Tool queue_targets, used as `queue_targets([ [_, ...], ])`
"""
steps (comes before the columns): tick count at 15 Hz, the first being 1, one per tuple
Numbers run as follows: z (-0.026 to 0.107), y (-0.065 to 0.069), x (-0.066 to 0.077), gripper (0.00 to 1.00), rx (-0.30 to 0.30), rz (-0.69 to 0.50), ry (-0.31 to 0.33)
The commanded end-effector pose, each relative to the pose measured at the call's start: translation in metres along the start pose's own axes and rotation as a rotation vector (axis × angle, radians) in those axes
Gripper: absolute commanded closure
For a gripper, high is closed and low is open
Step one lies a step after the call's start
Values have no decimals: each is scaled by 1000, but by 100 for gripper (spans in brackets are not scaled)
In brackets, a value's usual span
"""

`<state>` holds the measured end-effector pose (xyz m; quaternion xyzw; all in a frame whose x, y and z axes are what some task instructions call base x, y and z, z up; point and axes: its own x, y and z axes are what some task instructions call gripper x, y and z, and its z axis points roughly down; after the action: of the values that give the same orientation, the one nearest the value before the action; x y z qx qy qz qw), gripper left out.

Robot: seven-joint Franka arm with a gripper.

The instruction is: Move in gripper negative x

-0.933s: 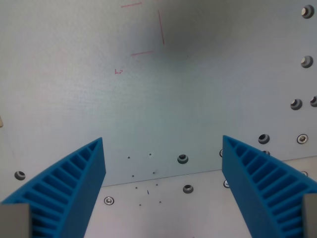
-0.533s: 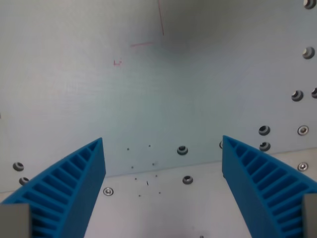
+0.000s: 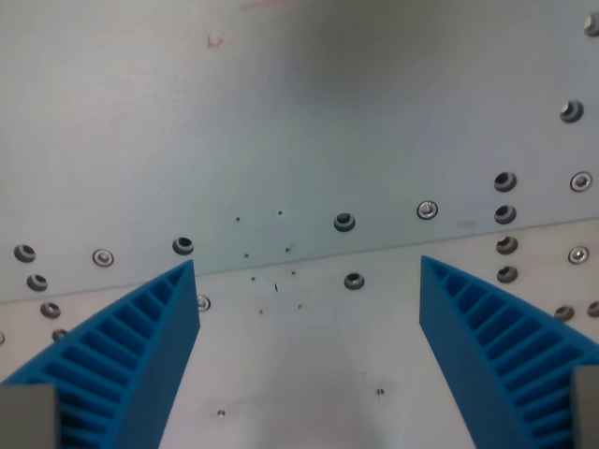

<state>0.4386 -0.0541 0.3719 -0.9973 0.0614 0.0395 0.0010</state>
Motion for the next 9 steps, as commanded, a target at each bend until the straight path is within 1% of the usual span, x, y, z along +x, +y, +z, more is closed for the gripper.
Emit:
queue_targets([
  [1, -1, 0, -27, 0, -4, 2, 78],
  [9, 2, 0, -66, 0, -4, 2, 78],
])
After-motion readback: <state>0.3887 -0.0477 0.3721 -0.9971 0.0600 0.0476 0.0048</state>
